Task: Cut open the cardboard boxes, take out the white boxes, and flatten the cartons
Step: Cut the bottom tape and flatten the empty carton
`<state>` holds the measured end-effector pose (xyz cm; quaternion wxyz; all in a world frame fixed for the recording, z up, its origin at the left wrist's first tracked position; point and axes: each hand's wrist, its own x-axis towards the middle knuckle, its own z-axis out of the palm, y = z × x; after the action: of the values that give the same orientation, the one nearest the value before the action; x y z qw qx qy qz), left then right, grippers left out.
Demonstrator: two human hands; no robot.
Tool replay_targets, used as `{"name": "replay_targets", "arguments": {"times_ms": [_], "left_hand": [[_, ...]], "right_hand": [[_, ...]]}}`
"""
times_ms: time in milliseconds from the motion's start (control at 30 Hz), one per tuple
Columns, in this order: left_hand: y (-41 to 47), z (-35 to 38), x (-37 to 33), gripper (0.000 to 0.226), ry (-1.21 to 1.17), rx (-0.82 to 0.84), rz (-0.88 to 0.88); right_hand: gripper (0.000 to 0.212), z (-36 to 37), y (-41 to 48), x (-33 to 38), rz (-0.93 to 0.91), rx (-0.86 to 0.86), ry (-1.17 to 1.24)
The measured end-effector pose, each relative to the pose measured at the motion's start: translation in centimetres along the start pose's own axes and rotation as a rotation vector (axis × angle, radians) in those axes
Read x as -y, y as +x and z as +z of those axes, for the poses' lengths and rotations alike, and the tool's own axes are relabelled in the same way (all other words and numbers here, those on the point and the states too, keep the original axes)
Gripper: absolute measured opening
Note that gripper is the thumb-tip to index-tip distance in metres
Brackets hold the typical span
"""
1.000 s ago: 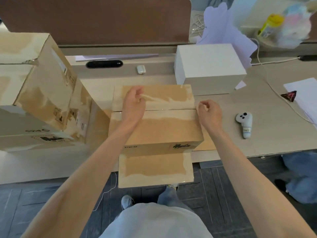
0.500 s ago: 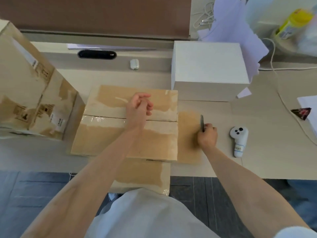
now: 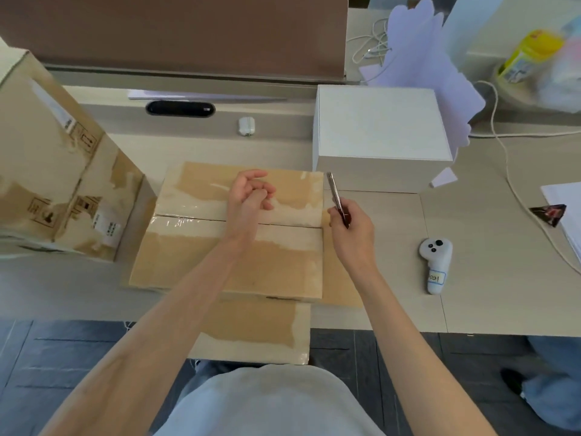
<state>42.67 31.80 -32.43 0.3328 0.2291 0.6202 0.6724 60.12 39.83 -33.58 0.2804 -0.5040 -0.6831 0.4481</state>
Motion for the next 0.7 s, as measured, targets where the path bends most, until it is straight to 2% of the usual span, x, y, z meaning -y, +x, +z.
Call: {"name": "replay_targets", "arguments": {"times_ms": [267, 367, 433, 500, 567, 700], "left_hand": [[-0.6, -8.3, -1.1, 0.034, 0.31, -0.078, 0.029], [-0.5, -13.6, -1.5, 0.032, 0.721, 0.103, 0.174], [-0.3, -16.9, -1.3, 0.043, 0.901, 0.186, 0.166], [-0.9, -19.0, -0.9, 0.065, 0.882, 0.205, 0.005], [-1.8, -20.0, -0.5, 0.081, 0.751, 0.211, -0.145], [-2.1, -21.1, -0.3, 0.084, 0.645, 0.224, -0.211]], "right_hand": [[0.019, 4.0, -4.5, 3.6, -0.168, 0.032, -0.078], [0.017, 5.7, -5.6, 4.3, -0.244, 0.085, -0.201], [0.016, 7.3, -5.8, 4.4, -0.344, 0.072, -0.324], [0.015, 8.7, -5.9, 4.5, -0.412, 0.069, -0.377], [0.013, 9.9, -6.1, 5.0, -0.439, 0.085, -0.417], [0.022, 11.7, -6.5, 6.8, -0.502, 0.105, -0.497]]}}
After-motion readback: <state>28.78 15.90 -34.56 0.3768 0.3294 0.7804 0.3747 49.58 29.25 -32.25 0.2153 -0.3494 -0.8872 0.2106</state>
